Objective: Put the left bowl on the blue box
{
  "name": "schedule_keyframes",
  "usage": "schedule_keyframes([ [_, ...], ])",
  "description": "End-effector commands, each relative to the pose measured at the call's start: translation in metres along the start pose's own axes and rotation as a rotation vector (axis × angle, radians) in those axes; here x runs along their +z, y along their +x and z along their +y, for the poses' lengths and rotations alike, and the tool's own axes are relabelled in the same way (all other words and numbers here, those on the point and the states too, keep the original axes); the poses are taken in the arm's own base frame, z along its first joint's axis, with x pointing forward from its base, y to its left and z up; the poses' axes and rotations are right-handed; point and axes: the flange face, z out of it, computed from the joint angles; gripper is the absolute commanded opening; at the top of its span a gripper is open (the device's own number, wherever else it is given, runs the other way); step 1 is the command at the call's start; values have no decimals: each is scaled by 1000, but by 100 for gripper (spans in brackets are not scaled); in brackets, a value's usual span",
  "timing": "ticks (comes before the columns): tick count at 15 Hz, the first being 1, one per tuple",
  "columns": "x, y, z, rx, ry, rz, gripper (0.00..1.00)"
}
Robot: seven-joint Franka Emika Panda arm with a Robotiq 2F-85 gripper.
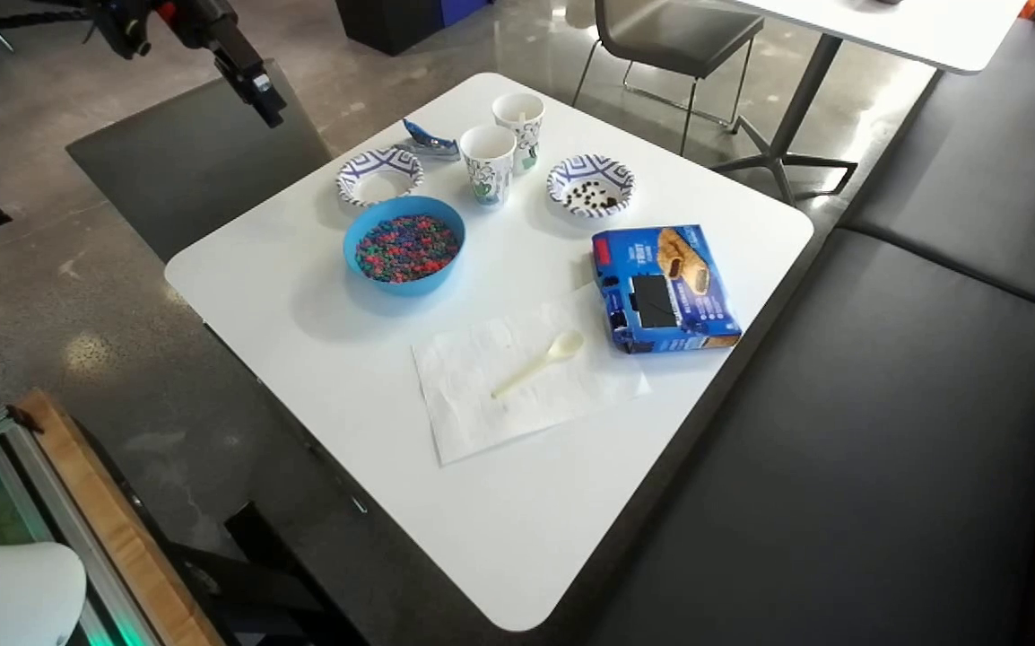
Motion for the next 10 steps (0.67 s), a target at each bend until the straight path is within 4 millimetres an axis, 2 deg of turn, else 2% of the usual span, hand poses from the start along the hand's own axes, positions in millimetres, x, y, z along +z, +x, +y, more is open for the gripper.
schedule_keyframes([
  [1,3,2,-12,-13,-14,-8,100],
  [4,11,7,-32,-31,-30,-19,100],
  [10,9,13,-31,-28,-28,-18,100],
])
